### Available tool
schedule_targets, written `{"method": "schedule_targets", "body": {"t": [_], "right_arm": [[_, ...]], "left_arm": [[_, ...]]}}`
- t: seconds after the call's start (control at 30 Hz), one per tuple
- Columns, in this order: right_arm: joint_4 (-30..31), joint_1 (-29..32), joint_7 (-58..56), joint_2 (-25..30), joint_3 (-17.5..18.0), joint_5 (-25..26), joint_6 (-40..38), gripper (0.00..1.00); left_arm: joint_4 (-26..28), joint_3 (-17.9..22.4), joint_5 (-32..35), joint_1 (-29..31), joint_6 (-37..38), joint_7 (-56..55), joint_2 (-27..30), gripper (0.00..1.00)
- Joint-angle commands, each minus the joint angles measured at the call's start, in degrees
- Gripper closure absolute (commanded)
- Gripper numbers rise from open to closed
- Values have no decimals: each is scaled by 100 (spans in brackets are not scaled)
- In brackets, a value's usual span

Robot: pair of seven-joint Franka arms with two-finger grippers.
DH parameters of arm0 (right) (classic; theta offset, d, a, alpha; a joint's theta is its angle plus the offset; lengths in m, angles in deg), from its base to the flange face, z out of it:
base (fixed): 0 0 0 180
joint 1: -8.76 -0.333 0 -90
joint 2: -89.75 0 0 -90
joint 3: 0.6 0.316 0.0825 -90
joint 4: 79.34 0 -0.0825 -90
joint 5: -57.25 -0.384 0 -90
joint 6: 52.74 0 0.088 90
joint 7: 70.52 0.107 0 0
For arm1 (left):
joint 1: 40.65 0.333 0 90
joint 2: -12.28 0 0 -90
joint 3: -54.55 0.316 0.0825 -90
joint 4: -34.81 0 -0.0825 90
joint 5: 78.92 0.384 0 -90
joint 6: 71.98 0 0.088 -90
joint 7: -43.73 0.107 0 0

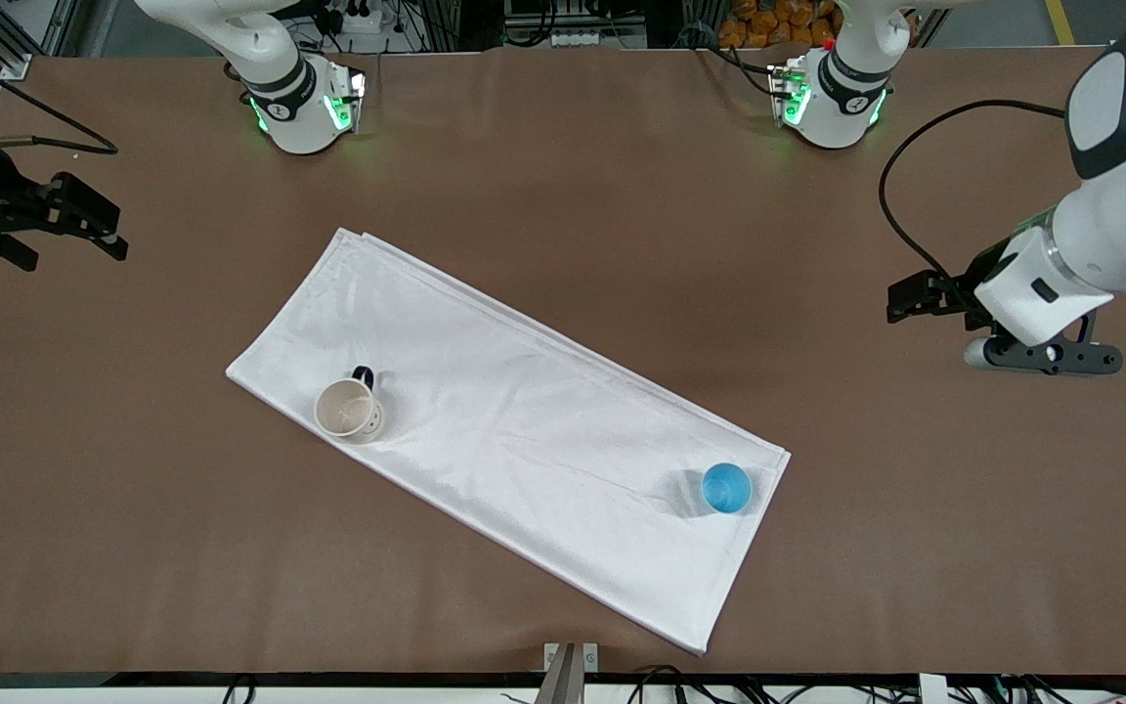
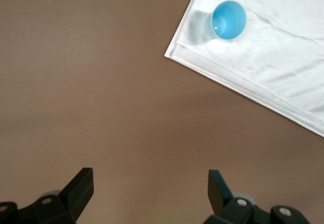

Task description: Place blue cup into white mug on table

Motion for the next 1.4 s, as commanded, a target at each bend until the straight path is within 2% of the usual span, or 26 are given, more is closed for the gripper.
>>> {"method": "schedule_targets", "body": {"t": [0.0, 0.2, 0.37, 0.53, 0.77, 1.17, 1.37], "right_arm": [[-130, 23, -46, -85, -3, -105, -140, 0], [-104, 14, -37, -85, -3, -97, -220, 0], [-95, 14, -29, -111, -3, -97, -220, 0], [-78, 14, -28, -111, -3, -88, -255, 0], [-51, -3, -28, -164, -3, -97, -290, 0], [677, -179, 138, -164, 85, -105, 245, 0], [1249, -179, 1140, -234, 524, -97, 975, 0]], "left_arm": [[-235, -14, -142, -53, 6, -436, -449, 0], [-244, -41, -124, -79, -468, -604, -835, 0], [-235, -41, 183, -360, -960, -744, -1204, 0], [-244, -32, 491, -677, -1522, -1350, -1644, 0], [-253, -23, 500, -730, -2234, -1509, -2048, 0], [-244, -32, 473, -756, -3702, -2062, -2734, 0], [-244, -23, 482, -897, -4089, -2352, -2927, 0]]}}
